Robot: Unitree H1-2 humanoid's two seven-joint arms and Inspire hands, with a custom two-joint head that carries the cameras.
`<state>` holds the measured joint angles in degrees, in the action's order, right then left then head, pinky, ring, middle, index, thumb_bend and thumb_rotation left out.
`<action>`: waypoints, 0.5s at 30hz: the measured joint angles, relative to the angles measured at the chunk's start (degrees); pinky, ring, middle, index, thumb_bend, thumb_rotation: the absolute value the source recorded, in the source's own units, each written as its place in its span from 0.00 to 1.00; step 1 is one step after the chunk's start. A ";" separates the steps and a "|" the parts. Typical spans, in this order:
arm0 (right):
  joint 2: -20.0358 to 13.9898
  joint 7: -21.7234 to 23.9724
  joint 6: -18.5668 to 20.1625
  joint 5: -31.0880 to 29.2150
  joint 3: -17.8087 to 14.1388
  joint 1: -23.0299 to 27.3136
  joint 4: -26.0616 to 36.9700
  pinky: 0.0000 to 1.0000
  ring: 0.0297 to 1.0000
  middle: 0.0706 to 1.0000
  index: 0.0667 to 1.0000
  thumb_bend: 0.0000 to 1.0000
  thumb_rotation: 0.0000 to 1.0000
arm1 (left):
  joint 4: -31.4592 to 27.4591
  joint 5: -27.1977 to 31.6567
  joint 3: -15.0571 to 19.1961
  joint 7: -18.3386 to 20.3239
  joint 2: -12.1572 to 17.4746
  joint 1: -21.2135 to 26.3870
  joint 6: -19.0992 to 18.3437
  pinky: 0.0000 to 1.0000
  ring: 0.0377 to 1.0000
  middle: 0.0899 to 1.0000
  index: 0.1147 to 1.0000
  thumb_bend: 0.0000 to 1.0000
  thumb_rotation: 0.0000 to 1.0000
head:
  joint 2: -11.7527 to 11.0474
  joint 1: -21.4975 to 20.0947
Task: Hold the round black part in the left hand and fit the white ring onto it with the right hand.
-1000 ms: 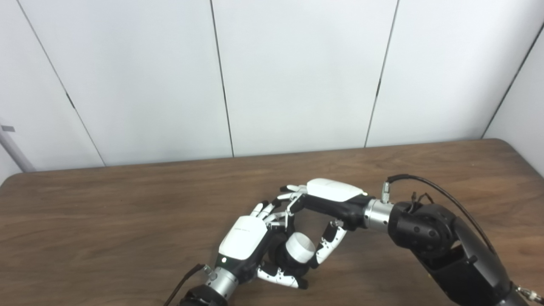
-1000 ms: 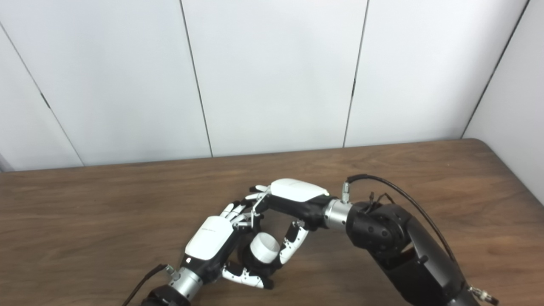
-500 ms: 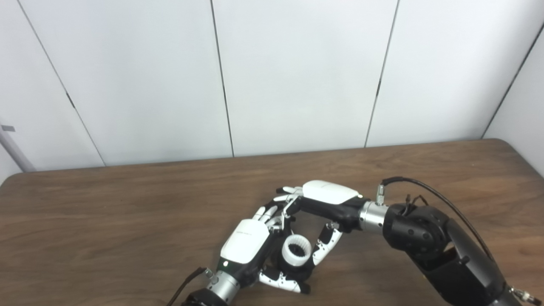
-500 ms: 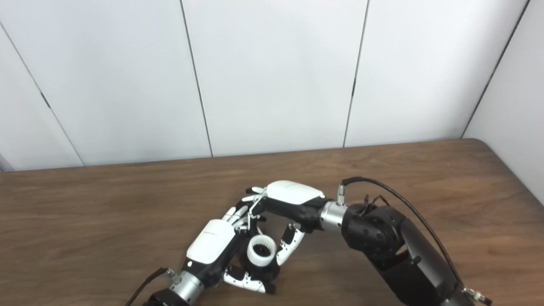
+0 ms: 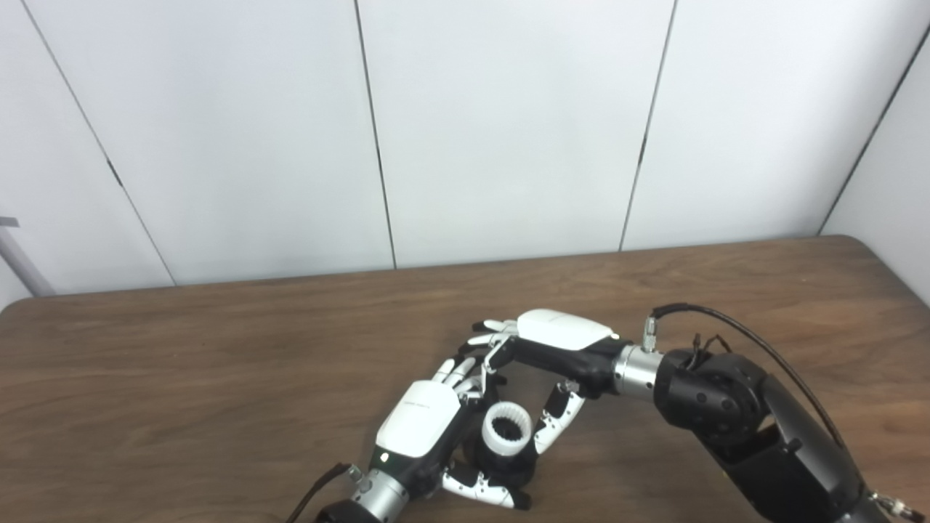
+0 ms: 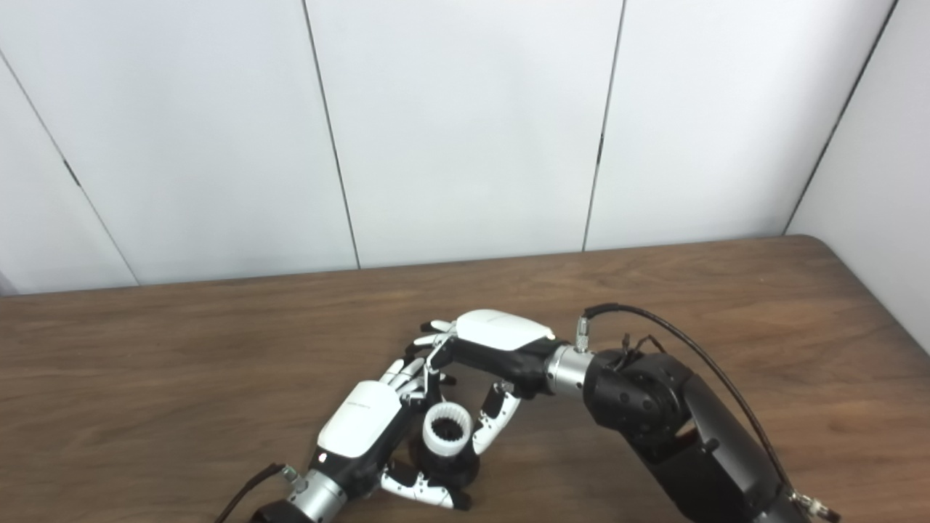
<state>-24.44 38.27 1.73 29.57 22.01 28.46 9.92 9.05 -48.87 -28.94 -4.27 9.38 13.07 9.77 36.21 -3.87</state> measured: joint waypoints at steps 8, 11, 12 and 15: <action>-0.01 0.14 0.05 0.15 0.14 -0.87 0.03 0.98 1.00 0.90 0.44 0.52 0.13 | -0.96 0.21 -0.02 0.30 -0.01 -0.70 -0.20 1.00 0.97 0.83 0.41 0.52 0.05 | 0.26 -0.09; -0.01 0.20 0.07 0.18 0.31 -1.10 0.03 0.98 1.00 0.90 0.44 0.52 0.13 | -0.99 0.26 -0.01 0.25 -0.01 -0.74 -0.19 1.00 0.97 0.83 0.41 0.52 0.05 | 0.26 0.00; -0.01 0.20 0.07 0.16 0.31 -1.11 0.03 0.99 1.00 0.90 0.44 0.52 0.13 | -1.00 0.26 -0.01 0.25 -0.02 -0.74 -0.19 1.00 0.97 0.84 0.41 0.52 0.05 | 0.26 0.00; -0.01 0.20 0.07 0.13 0.31 -1.19 0.03 1.00 1.00 0.90 0.44 0.52 0.13 | -1.01 0.25 -0.02 0.28 -0.05 -0.74 -0.19 1.00 0.97 0.84 0.41 0.52 0.05 | 0.26 0.00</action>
<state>-24.45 38.48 1.80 29.70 22.33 27.28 9.96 8.04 -48.62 -28.96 -3.99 9.34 12.33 9.58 36.47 -3.87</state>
